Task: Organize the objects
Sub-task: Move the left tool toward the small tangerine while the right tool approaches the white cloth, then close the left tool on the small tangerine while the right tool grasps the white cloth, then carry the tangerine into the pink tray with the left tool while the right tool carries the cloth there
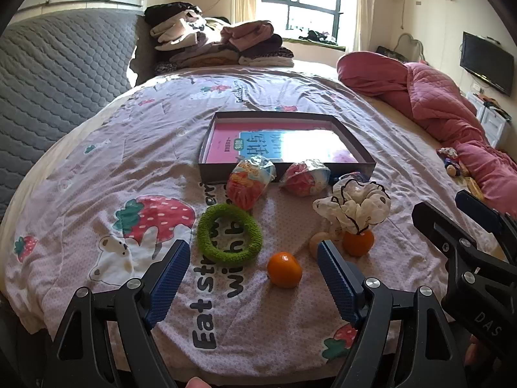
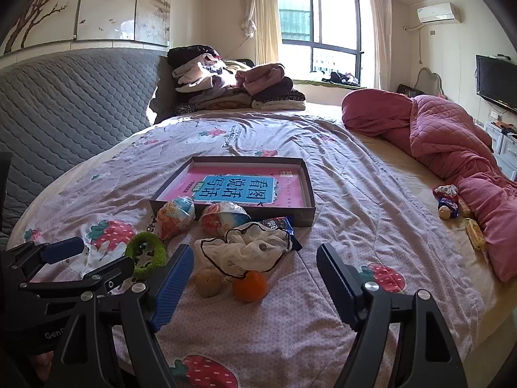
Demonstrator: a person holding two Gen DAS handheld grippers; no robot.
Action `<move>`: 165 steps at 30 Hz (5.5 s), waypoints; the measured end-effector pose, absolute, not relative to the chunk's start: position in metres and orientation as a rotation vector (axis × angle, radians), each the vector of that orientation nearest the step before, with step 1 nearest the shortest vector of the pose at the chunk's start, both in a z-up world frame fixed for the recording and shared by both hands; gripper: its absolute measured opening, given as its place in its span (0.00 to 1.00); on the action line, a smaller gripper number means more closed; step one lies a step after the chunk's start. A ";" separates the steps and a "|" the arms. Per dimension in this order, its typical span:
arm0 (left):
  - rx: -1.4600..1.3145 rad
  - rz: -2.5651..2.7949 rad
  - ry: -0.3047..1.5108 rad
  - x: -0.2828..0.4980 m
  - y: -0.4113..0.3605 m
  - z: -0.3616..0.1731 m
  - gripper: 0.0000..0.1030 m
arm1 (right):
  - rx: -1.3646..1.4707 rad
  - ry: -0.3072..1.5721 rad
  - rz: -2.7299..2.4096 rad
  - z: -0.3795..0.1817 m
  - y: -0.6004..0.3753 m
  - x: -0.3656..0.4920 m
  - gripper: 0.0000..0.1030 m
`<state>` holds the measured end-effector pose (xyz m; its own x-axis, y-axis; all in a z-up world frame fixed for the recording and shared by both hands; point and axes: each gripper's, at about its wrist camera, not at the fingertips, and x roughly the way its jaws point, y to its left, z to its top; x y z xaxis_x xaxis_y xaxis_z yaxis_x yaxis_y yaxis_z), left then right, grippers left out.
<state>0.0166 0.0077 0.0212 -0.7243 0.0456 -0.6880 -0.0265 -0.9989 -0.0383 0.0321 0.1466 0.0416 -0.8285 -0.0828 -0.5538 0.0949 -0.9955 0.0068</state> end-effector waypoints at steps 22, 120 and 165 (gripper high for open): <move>-1.151 2.870 -0.041 0.019 0.012 0.021 0.79 | 0.872 0.030 -2.927 0.041 0.153 0.036 0.75; -1.243 2.682 -0.210 -0.030 0.014 -0.032 0.34 | 0.959 -0.021 -2.537 -0.006 0.148 -0.058 0.12; -1.150 2.774 -0.154 -0.173 -0.019 0.005 0.34 | 0.919 -0.081 -2.684 0.017 0.171 -0.148 0.12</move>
